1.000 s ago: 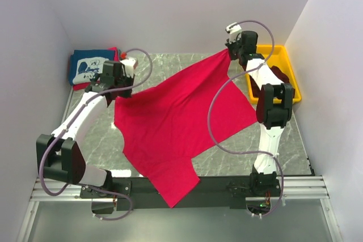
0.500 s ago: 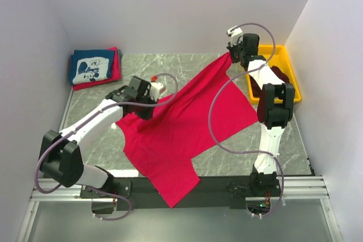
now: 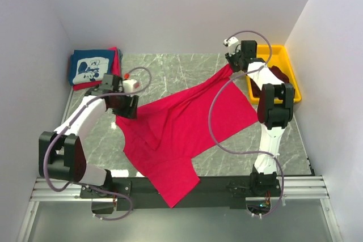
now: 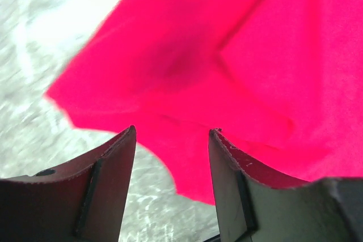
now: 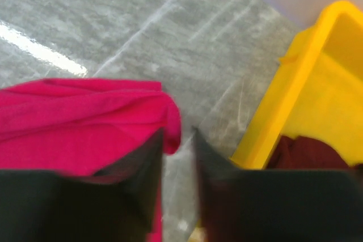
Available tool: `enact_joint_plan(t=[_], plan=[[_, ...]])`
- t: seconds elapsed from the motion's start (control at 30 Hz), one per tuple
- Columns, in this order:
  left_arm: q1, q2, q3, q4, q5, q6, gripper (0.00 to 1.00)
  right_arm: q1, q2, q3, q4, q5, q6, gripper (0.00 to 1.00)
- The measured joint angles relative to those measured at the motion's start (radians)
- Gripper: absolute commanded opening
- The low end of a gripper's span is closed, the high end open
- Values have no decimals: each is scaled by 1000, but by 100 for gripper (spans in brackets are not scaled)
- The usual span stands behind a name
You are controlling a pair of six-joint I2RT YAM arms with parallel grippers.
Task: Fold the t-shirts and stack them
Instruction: Fold the tshirt
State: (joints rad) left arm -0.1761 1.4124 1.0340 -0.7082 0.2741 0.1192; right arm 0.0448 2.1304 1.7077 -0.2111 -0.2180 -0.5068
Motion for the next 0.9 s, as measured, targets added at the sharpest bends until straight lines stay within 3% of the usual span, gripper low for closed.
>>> enact_joint_plan(t=[0.1, 0.3, 0.43, 0.53, 0.63, 0.9], plan=[[79, 34, 0, -3, 5, 1, 57, 0, 4, 74, -104, 31, -22, 60], [112, 157, -20, 6, -37, -6, 42, 0, -24, 116, -215, 48, -35, 61], [132, 233, -26, 14, -60, -12, 20, 5, -75, 96, -337, 26, -52, 47], [154, 299, -11, 12, -72, -15, 14, 12, -119, 71, -437, 5, -75, 37], [187, 338, 32, -3, -69, -15, 10, 29, -137, 40, -541, -4, -91, 32], [298, 483, 226, -70, -70, 29, 11, 100, -111, -140, -692, 32, -87, 31]])
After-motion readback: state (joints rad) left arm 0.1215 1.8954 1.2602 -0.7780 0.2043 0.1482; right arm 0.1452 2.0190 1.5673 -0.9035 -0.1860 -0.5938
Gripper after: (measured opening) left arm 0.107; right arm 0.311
